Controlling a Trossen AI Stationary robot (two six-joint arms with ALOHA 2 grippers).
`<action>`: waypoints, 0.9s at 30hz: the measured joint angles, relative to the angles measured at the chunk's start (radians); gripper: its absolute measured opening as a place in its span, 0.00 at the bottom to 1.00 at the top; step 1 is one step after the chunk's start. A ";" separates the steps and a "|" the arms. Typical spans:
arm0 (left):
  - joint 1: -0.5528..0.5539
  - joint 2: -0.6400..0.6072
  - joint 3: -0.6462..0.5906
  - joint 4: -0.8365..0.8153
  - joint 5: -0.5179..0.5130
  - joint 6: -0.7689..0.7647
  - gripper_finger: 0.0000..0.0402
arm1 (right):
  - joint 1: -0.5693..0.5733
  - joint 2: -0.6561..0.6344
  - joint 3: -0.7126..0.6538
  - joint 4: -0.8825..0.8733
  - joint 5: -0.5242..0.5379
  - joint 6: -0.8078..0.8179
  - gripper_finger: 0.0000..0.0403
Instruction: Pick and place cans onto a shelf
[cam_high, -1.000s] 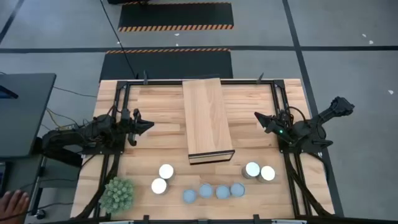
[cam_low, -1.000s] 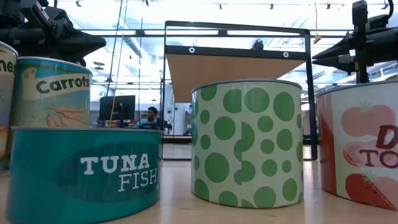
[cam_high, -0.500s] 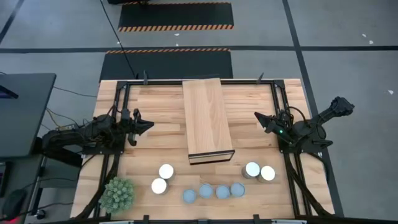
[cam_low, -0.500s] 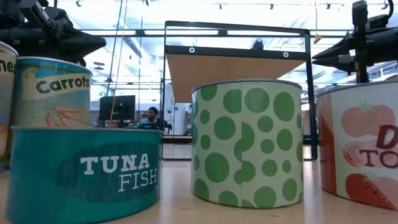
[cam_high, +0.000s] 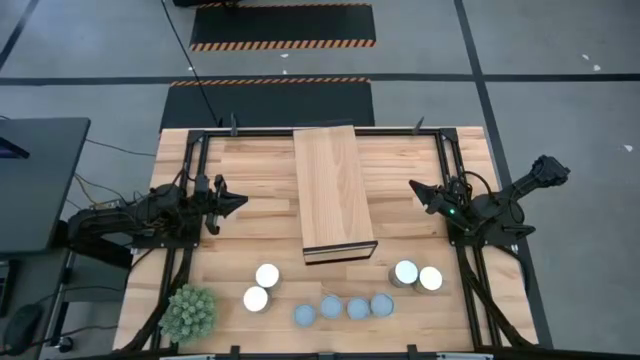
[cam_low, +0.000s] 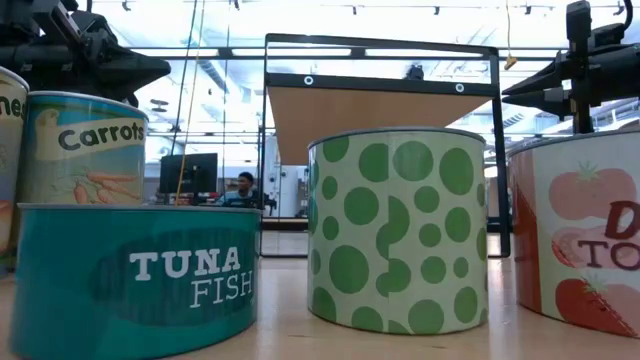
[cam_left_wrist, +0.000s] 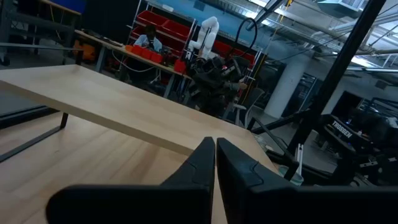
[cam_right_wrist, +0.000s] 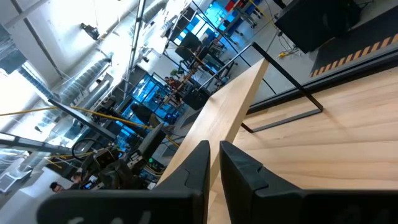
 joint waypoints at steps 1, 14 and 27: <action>0.000 0.000 0.000 0.000 0.000 0.000 0.06 | 0.000 0.000 0.000 0.000 0.000 0.000 0.10; 0.000 0.000 0.000 0.000 0.000 0.000 0.06 | 0.000 0.000 0.000 0.000 0.000 0.000 0.10; 0.000 0.000 0.000 0.171 -0.183 -0.515 0.06 | 0.000 0.000 0.000 0.009 0.023 0.000 0.10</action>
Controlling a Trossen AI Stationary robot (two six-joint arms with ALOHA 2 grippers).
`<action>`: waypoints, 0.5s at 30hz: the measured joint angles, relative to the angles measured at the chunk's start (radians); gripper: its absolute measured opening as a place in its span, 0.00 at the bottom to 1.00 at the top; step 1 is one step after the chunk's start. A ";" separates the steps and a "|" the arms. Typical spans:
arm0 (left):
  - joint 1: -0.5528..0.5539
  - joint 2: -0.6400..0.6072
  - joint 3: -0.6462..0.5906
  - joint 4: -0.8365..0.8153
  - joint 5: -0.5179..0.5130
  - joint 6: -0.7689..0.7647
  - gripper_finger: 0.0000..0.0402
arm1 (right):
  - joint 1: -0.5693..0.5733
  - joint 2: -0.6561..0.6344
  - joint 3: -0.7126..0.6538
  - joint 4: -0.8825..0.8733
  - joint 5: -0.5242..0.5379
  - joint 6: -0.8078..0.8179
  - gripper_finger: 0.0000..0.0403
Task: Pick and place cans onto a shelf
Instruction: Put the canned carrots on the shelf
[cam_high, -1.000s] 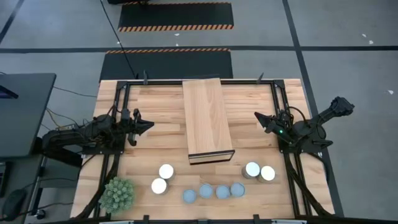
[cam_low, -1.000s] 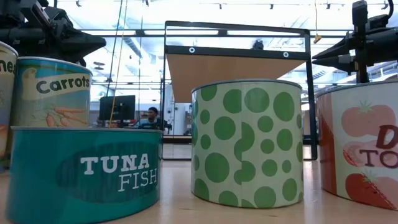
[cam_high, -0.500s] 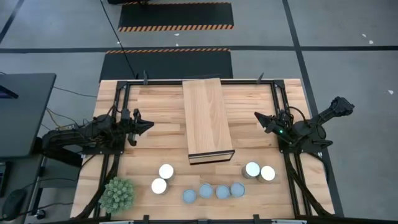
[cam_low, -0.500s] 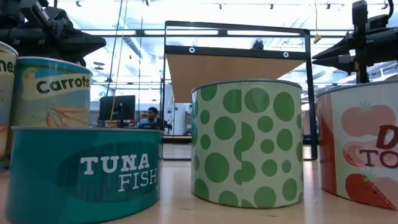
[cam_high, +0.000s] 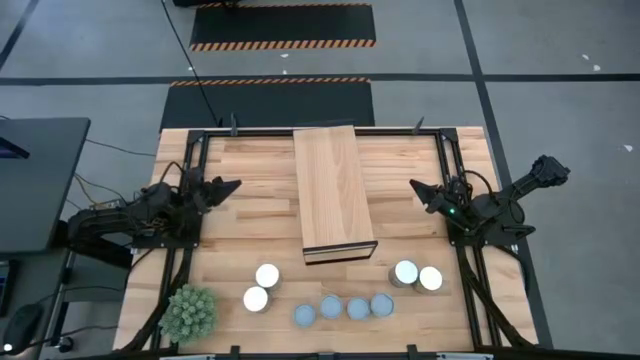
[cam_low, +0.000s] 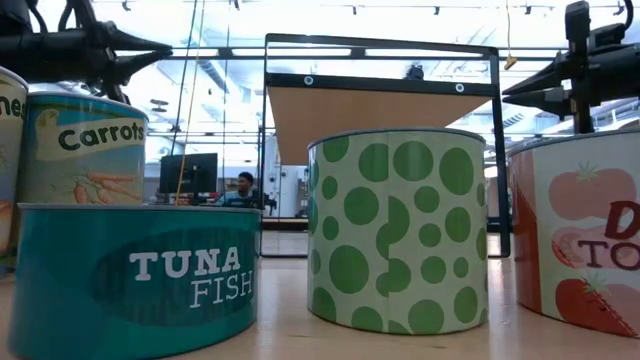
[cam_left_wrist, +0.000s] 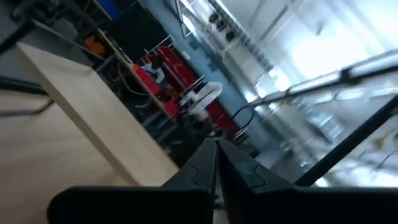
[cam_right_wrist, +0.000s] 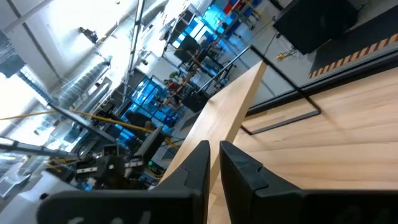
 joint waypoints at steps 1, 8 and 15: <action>0.000 0.000 0.000 0.008 -0.009 -0.006 0.06 | 0.000 0.000 0.000 0.001 0.010 0.000 0.10; 0.000 0.000 0.000 0.039 -0.062 -0.008 0.06 | 0.000 0.000 0.000 0.008 -0.017 0.029 0.10; 0.001 0.000 0.000 0.036 -0.064 0.076 0.06 | -0.001 0.000 0.000 0.014 -0.074 0.031 0.10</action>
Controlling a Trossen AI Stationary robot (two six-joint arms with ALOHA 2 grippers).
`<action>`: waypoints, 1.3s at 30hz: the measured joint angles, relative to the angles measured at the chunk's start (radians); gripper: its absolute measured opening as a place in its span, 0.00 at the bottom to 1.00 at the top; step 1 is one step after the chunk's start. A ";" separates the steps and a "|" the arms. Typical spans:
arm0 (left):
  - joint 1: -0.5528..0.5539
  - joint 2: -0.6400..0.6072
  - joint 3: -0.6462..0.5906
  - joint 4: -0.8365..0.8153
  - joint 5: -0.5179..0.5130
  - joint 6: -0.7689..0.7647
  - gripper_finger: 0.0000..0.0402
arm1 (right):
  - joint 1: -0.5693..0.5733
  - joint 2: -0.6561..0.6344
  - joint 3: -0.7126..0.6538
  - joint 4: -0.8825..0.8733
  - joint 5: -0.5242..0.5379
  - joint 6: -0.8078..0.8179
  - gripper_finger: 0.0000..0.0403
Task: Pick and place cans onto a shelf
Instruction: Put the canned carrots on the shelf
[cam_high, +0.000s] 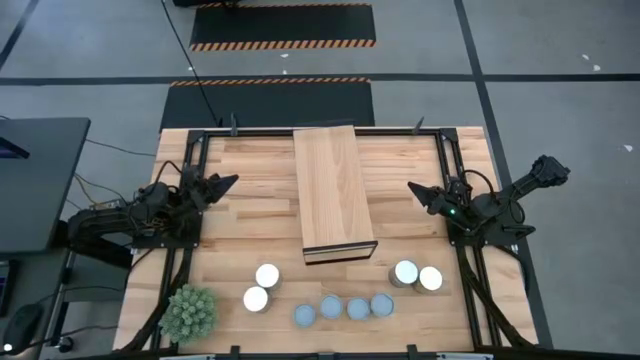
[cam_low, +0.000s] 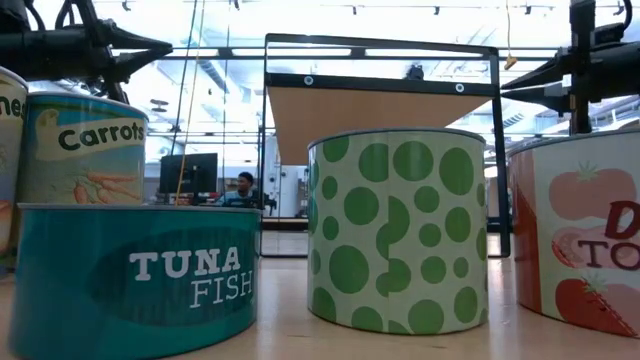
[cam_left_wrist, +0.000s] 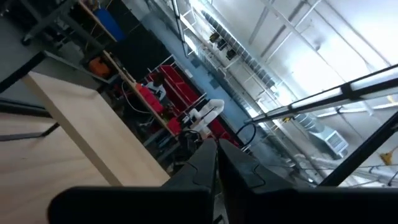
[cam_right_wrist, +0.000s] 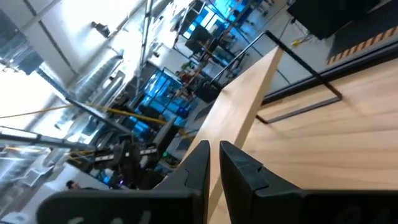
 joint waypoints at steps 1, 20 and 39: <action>0.000 0.000 0.000 -0.002 -0.003 0.011 0.06 | 0.000 0.000 0.000 0.000 0.014 0.000 0.10; -0.001 0.087 0.154 -0.048 0.124 0.013 0.13 | -0.074 0.000 0.030 0.287 -0.042 -0.111 0.10; -0.113 0.528 0.695 -0.757 0.268 0.213 0.51 | -0.053 0.057 0.408 -0.214 -0.175 -0.284 0.17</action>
